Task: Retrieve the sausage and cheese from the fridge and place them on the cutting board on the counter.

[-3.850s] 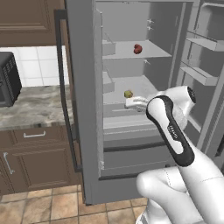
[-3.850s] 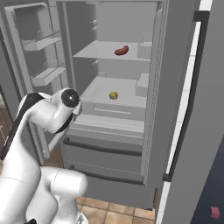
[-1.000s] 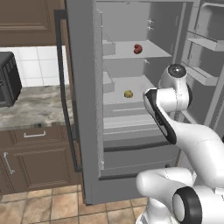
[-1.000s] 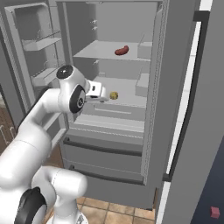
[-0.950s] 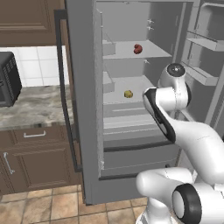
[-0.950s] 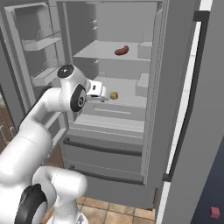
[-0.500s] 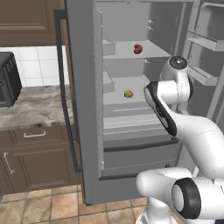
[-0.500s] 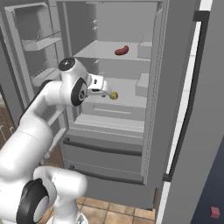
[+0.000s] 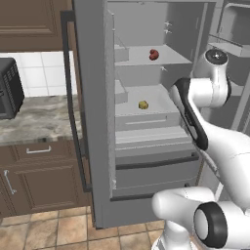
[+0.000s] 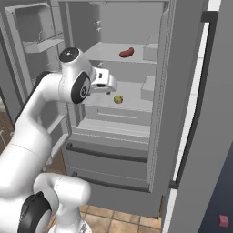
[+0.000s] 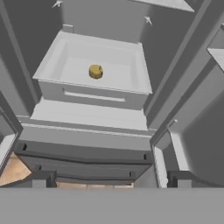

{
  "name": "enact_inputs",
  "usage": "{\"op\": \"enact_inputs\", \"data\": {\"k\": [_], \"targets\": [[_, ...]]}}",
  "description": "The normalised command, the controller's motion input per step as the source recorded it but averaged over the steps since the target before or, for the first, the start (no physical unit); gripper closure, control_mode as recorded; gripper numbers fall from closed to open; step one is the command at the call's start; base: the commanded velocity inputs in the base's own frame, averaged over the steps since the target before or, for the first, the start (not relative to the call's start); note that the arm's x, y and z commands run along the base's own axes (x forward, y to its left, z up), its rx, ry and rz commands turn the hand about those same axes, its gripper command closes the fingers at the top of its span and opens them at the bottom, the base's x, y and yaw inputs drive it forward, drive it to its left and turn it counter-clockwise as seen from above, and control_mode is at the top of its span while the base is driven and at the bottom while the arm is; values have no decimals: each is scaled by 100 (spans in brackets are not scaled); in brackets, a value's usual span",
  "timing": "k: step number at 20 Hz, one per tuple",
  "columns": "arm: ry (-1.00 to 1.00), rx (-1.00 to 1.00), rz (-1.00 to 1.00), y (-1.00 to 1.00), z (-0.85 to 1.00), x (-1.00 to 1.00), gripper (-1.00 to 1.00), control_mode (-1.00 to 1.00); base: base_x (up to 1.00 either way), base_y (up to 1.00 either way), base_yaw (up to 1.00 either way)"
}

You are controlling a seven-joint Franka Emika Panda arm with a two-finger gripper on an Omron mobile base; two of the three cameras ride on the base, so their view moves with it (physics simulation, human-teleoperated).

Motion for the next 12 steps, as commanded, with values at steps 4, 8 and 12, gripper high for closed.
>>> {"op": "enact_inputs", "data": {"k": [4,8,12], "targets": [[0,-4,4,0,16,-72,-100,-100,0,0,0],[0,-3,4,0,5,-62,-100,-100,0,0,0],[-1,0,5,0,6,-56,-100,-100,0,0,0]]}}
